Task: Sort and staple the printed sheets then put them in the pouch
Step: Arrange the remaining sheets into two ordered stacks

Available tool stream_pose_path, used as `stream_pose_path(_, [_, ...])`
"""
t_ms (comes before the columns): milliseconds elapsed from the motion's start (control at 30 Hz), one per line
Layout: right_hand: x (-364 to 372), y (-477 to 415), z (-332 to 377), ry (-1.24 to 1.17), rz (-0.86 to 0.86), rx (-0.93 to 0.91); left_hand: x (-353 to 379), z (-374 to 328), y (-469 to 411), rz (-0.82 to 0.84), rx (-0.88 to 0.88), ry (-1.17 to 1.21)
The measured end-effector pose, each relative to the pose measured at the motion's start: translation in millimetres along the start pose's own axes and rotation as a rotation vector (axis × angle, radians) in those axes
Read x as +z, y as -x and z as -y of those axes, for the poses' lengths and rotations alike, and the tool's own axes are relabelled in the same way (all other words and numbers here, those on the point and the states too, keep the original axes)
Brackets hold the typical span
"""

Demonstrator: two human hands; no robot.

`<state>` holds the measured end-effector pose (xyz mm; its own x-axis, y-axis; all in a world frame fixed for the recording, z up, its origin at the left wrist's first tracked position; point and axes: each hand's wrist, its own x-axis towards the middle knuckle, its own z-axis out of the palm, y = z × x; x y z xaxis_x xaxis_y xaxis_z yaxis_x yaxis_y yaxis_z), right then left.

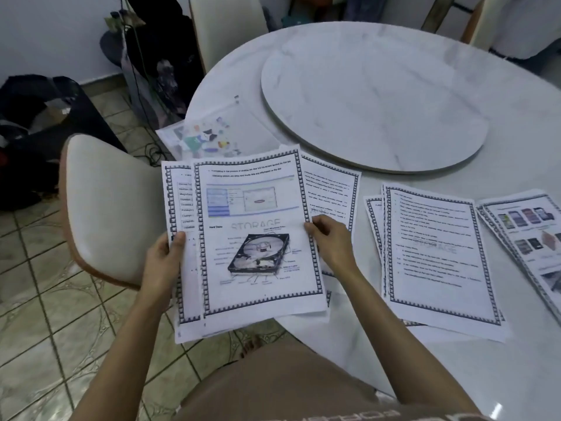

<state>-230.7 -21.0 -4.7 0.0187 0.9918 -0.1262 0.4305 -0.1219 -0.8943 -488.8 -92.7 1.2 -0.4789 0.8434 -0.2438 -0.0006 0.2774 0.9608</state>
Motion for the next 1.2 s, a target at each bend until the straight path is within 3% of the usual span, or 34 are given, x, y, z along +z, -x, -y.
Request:
stream_pose_path(600, [-89.4, -2.5, -38.7, -0.012, -0.236, 0.090, 37.6, 2.3, 19.1, 0.006, -0.044, -0.126])
stream_pose_path(933, [-210.5, 4.0, -84.7, 0.158, -0.412, 0.175, 74.3, 0.5, 43.1, -0.040, -0.039, -0.128])
stream_pose_path(1200, [-271.1, 18.1, -118.2, 0.306, -0.439, 0.217, 93.4, 3.8, 52.9, -0.064, -0.030, -0.177])
